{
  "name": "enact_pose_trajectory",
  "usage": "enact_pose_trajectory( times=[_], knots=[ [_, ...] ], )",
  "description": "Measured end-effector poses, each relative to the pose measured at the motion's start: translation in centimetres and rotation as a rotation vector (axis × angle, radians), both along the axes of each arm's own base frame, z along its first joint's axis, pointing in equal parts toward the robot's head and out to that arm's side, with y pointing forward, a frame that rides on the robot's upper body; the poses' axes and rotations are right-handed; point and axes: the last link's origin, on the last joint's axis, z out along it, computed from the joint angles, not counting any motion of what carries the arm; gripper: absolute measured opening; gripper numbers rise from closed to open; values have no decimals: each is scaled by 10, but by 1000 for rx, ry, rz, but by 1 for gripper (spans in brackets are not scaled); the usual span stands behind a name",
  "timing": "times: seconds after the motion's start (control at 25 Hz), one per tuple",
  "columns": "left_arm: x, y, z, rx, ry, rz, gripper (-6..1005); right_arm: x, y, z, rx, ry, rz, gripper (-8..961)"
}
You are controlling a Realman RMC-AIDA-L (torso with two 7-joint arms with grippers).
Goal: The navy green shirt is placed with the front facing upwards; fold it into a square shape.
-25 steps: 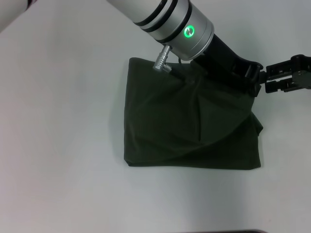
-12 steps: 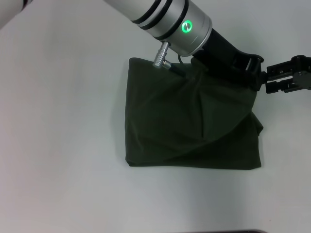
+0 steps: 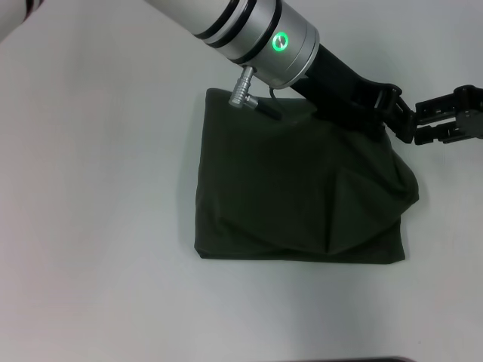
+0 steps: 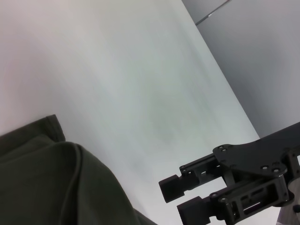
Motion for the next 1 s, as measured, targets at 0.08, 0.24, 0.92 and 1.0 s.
enact_pose_trajectory(
  times=[0.08, 0.24, 0.92, 1.0],
  knots=[
    [0, 0, 1, 0, 0, 0, 341, 1, 0, 0, 0, 0, -2, 645],
    [-3, 1, 4, -6, 5, 3, 492, 1, 0, 1, 2, -2, -2, 644],
    [-83, 12, 96, -9, -44, 174, 569, -9, 8, 14, -3, -11, 14, 646],
    [-93, 10, 106, -7, -61, 193, 568, -15, 11, 14, -15, -5, 31, 645]
  ],
)
